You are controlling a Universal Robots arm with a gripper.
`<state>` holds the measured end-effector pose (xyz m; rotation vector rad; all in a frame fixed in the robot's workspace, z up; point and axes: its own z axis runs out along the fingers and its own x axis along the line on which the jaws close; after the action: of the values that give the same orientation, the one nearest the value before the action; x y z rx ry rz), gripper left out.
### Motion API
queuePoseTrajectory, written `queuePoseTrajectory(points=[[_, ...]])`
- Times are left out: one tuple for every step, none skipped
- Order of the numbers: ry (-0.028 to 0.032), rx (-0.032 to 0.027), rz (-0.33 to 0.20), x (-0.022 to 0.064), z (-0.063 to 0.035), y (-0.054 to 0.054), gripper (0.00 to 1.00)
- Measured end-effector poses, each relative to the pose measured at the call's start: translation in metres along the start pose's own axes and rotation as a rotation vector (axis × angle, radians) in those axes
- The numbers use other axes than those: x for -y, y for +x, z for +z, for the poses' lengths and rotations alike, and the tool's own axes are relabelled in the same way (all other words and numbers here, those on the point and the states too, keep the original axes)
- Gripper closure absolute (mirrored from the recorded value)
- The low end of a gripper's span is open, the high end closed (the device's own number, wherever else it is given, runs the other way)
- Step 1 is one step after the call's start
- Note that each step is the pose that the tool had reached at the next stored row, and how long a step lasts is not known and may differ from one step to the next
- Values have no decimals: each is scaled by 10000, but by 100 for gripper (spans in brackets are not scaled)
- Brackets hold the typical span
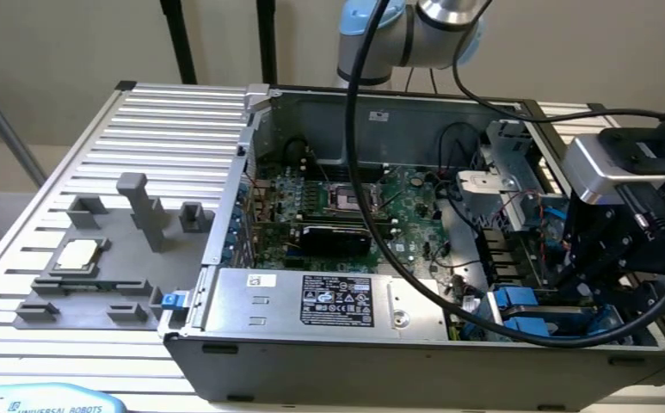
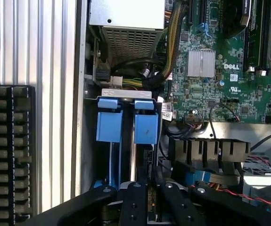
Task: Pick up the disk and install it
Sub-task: 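Insert the first disk wire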
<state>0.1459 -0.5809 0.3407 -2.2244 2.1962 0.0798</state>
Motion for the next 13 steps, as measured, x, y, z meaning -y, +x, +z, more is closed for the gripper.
queuePoseTrajectory(points=[[-2,-9,18,1,4,-3,83],[-5,-21,38,2,6,-6,83],[-7,-34,57,3,8,-9,83],[-8,-44,76,4,11,-11,83],[-10,-56,95,6,15,-13,83],[-13,-72,113,8,18,-14,83],[-15,-88,129,11,21,-15,83],[-18,-94,141,15,26,-17,83],[-23,-102,157,18,32,-18,83],[-26,-119,171,20,33,-19,83],[-30,-134,185,22,37,-20,83],[-32,-149,201,22,41,-21,83],[-37,-163,218,24,47,-22,83]])
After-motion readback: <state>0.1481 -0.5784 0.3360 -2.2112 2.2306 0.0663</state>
